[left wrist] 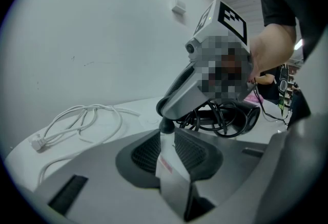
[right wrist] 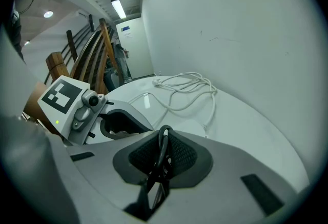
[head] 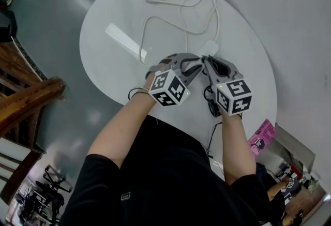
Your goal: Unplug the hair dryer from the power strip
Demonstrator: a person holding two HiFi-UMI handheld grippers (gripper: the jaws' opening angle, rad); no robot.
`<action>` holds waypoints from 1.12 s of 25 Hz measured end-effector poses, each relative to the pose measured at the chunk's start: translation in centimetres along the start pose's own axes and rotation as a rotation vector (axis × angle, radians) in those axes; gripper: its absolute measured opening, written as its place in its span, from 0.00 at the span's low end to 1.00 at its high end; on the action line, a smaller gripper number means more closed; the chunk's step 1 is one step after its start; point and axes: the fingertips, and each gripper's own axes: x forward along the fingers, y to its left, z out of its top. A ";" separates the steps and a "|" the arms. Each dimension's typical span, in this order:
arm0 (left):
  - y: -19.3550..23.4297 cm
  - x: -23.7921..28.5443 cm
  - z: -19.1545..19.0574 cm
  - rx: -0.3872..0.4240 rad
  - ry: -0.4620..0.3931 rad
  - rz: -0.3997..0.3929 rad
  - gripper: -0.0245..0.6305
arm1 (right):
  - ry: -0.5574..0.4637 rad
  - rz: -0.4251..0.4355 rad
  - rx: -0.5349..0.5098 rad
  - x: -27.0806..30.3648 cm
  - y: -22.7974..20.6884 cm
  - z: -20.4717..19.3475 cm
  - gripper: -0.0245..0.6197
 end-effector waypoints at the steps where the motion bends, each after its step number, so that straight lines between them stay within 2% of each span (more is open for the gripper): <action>1: 0.0 0.0 0.0 0.006 0.004 0.000 0.18 | 0.005 -0.001 -0.003 0.1 0.1 0.1 0.13; 9: -0.6 0.2 0.1 0.013 -0.003 -0.023 0.18 | -0.033 0.042 0.105 -1.2 -0.3 -1.2 0.13; 15: -0.6 0.4 0.1 0.018 0.007 -0.013 0.16 | 0.032 0.018 0.033 0.0 -0.3 -0.2 0.13; 22: -0.9 0.5 0.2 0.006 -0.002 -0.024 0.16 | -0.029 0.067 0.172 -1.1 -0.7 -1.2 0.13; 28: -0.6 0.3 0.2 -0.027 -0.021 0.001 0.16 | 0.024 0.038 0.081 -0.6 -0.2 -0.2 0.13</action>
